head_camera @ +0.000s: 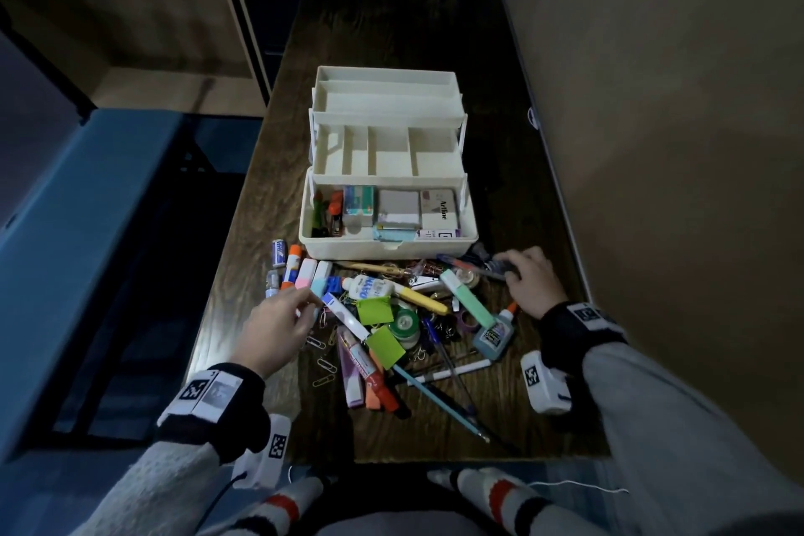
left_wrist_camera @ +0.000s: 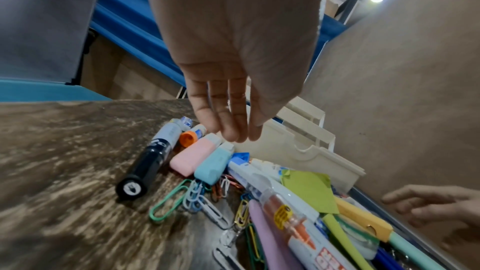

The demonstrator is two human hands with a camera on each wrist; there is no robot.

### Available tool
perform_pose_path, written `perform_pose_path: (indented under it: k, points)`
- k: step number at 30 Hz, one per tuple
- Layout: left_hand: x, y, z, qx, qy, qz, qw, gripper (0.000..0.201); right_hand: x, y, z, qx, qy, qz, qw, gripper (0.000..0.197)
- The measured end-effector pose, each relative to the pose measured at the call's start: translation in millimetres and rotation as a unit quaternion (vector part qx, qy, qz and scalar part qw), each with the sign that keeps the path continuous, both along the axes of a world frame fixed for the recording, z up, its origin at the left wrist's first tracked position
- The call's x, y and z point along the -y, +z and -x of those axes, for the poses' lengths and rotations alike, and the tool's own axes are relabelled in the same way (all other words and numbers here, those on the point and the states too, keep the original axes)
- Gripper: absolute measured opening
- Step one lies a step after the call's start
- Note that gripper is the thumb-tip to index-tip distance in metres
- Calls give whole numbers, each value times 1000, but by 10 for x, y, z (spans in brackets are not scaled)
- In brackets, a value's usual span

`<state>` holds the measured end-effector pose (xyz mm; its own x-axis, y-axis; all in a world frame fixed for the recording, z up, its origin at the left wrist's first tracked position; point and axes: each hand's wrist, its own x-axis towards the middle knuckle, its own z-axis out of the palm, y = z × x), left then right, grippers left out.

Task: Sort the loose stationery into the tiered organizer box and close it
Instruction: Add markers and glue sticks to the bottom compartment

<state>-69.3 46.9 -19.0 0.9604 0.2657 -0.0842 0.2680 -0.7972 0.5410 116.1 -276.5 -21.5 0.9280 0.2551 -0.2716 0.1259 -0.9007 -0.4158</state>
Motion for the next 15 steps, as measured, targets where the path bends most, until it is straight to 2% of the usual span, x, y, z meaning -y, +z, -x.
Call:
perform_pose_path:
  k: [3, 6, 12, 15]
  points:
    - [-62, 19, 59, -5, 13, 6, 1000, 15, -131, -79, -170, -56, 47, 37, 997, 38]
    - [-120, 23, 88, -23, 26, 33, 999, 15, -158, -171, -235, -96, 52, 85, 990, 40]
    - [-128, 2, 61, -33, 23, 20, 999, 15, 19, -205, -272, -63, -13, 68, 996, 38]
    - [-89, 6, 22, -41, 12, 8, 999, 15, -71, -169, -310, -66, 23, 86, 994, 41]
